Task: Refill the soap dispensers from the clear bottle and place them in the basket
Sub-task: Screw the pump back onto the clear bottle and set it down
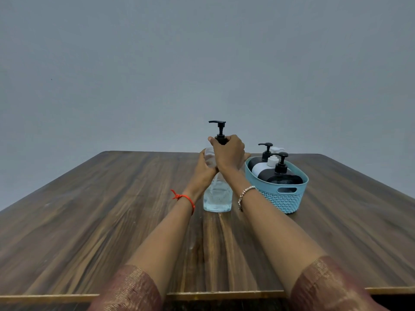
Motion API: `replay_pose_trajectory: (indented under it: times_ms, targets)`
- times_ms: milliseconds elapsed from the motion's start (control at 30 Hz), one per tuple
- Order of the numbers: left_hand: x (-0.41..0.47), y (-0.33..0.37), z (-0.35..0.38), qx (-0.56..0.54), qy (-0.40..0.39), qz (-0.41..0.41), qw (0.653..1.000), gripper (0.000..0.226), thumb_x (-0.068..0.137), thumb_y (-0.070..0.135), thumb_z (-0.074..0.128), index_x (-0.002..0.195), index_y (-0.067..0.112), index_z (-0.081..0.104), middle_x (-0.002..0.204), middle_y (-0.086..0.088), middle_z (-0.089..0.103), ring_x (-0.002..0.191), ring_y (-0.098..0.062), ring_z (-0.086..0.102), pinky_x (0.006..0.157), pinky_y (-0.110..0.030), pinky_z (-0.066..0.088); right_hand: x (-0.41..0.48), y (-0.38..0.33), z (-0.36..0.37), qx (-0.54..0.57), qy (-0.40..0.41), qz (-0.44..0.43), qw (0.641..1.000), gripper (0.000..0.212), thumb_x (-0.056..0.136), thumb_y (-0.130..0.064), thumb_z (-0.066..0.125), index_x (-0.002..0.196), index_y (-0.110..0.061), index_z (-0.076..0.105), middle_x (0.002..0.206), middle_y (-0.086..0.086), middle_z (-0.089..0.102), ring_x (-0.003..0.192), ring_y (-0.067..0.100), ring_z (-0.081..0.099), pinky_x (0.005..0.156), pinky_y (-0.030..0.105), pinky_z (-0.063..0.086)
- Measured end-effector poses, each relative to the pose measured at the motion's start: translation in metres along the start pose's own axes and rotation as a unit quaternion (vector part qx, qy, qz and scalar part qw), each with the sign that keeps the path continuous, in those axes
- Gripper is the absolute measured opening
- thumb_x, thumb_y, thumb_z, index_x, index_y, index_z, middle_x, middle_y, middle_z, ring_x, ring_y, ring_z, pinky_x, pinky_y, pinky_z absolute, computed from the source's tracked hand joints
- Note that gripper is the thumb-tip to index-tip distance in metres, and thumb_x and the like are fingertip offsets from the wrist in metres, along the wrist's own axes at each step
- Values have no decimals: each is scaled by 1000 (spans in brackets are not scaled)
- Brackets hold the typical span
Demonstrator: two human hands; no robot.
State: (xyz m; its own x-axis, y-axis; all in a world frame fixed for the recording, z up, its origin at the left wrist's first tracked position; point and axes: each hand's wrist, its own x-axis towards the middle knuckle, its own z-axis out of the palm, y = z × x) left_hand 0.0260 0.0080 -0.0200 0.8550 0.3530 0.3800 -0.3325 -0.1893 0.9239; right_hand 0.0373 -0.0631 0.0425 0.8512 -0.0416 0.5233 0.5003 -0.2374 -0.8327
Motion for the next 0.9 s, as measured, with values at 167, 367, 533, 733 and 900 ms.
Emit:
replay_pose_trajectory:
  times_ms: [167,367,533,733,900]
  targets:
    - [-1,-1,-1,-4,1,-9,1000,84,70,25,73,141,16,28,134,-14,49,123,-25,50,101,-43,46,-1,6,-5,69,-46,13,996,36,72,-33,76,93,-6,64,97,7,67,92,22,61,82,37,48]
    - [-2,2,-4,1,-27,-5,1000,82,73,33,77,138,14,31,130,-11,54,122,-25,54,98,-42,50,-13,21,-22,131,-131,-24,982,27,86,-25,65,105,-6,67,99,6,69,91,13,63,80,26,46]
    - [-9,-13,-6,22,-42,-33,998,100,72,62,68,148,35,8,151,3,31,137,-18,35,109,-48,37,-31,29,-37,92,-206,20,974,70,93,-35,53,148,-15,15,148,1,32,137,17,30,105,25,29]
    - [-48,-18,8,59,23,-15,998,70,95,27,52,150,14,11,152,-9,31,137,-27,37,113,-46,31,-57,60,-42,21,-229,17,973,61,92,-18,55,145,-14,25,147,3,35,135,20,34,108,31,29]
    - [-49,-16,2,57,81,10,995,42,92,1,50,134,5,47,126,-17,59,115,-31,58,101,-51,45,-63,60,-47,32,-211,22,977,62,94,-9,49,147,-14,18,152,3,25,138,18,26,103,19,21]
